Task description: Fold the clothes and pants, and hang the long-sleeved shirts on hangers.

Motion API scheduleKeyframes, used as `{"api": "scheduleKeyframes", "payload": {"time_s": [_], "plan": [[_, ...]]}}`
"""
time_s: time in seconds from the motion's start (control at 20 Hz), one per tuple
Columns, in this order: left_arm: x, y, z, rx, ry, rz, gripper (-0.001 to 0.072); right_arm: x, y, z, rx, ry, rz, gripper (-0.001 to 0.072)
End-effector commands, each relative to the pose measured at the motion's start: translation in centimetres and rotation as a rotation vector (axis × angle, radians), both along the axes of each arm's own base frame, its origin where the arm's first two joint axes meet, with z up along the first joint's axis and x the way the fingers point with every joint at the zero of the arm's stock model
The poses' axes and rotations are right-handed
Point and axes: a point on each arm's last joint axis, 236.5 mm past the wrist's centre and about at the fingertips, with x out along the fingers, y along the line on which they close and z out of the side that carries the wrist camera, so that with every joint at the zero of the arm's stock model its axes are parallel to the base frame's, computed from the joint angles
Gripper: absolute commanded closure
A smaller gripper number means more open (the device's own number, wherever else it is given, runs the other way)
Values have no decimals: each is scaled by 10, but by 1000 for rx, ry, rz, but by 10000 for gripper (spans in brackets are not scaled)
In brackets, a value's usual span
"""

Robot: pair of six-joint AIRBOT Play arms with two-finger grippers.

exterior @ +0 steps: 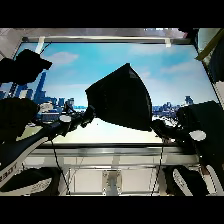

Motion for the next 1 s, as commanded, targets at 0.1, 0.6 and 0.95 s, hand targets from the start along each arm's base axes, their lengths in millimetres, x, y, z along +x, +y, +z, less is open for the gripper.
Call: {"api": "scheduleKeyframes", "payload": {"time_s": [0.1,0.6,0.95], "plan": [[2,-2,1,6,-8,-12,673,-3,2,-5,14,36,-3,199],[1,-3,1,22,-23,-44,673,-1,-7,-47,125,215,-226,200],[0,-4,1,28,-26,-53,673,14,-1,-66,181,225,-233,270]]}}
